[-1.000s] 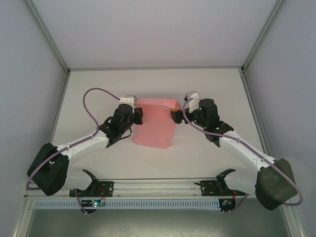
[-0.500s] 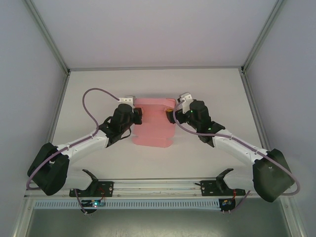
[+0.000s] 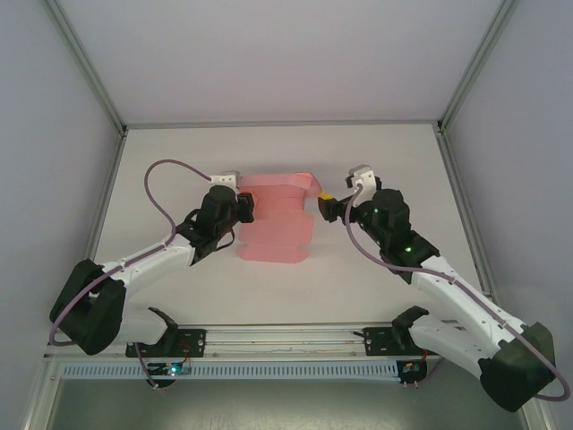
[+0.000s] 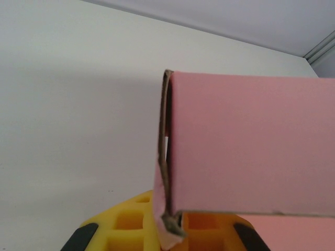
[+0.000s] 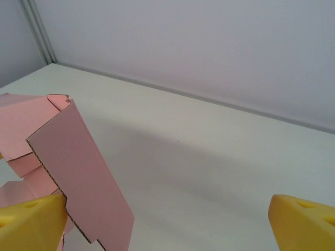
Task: Assemble paper box
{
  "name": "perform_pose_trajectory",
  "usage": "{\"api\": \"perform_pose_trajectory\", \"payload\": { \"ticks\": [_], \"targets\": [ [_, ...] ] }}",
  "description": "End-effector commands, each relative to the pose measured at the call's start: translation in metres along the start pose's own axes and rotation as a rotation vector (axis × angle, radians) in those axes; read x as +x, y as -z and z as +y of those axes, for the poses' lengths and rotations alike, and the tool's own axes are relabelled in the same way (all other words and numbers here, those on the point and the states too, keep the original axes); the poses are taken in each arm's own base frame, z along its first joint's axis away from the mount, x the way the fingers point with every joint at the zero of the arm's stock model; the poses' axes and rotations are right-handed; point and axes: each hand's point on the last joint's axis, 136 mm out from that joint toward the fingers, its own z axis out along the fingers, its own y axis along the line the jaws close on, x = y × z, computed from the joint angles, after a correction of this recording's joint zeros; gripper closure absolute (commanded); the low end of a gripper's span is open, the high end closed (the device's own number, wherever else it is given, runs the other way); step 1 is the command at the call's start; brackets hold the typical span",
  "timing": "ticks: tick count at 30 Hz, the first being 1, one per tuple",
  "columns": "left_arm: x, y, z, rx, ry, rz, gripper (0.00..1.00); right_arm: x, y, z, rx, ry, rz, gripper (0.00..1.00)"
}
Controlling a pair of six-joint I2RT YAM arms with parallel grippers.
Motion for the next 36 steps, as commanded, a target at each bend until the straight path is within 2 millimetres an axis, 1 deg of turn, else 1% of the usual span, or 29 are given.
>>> {"api": "perform_pose_trajectory", "payload": {
  "ticks": [1,3,5,6,7,9,12,14,17,20,25,30,34,36],
  "targets": [
    [-0.002,0.001,0.008,-0.005,0.013,-0.014,1.00,-0.012,0.015,-0.005,-0.022,-0.009,-0.031,0.02],
    [-0.002,0.002,0.005,0.026,0.006,-0.015,1.00,-0.011,0.020,-0.019,0.000,-0.043,-0.020,0.02],
    [-0.002,0.004,0.003,0.046,0.001,-0.018,1.00,-0.006,0.025,-0.039,0.039,-0.101,-0.011,0.02],
    [-0.002,0.004,0.002,0.054,-0.002,-0.016,1.00,-0.003,0.026,-0.044,0.041,-0.118,-0.007,0.02],
    [-0.003,0.005,0.001,0.063,-0.006,-0.015,1.00,0.001,0.026,-0.047,0.023,-0.135,0.002,0.02],
    [-0.003,0.005,-0.004,0.089,-0.013,-0.016,1.00,0.006,0.022,-0.046,-0.025,-0.171,0.027,0.02],
    [-0.003,0.005,-0.009,0.116,-0.013,-0.010,1.00,0.010,0.009,-0.028,-0.157,-0.205,0.093,0.05],
    [-0.001,0.004,-0.009,0.115,-0.013,-0.003,1.00,0.011,-0.002,-0.017,-0.242,-0.238,0.135,0.11],
    [-0.001,0.004,-0.010,0.120,-0.012,0.000,1.00,0.012,-0.017,-0.005,-0.338,-0.262,0.191,0.18],
    [-0.002,0.004,-0.009,0.119,-0.009,-0.004,1.00,0.013,-0.028,0.009,-0.424,-0.274,0.229,0.21],
    [-0.003,0.005,-0.009,0.117,-0.011,-0.012,1.00,0.021,-0.032,0.037,-0.557,-0.248,0.273,0.23],
    [-0.006,0.005,-0.007,0.098,-0.017,-0.018,1.00,0.029,-0.032,0.063,-0.659,-0.229,0.313,0.28],
    [-0.006,0.004,-0.003,0.077,-0.015,-0.020,1.00,0.033,-0.031,0.077,-0.699,-0.196,0.329,0.32],
    [-0.005,0.003,-0.003,0.077,-0.013,-0.015,1.00,0.034,-0.032,0.083,-0.710,-0.172,0.330,0.36]
  ]
}}
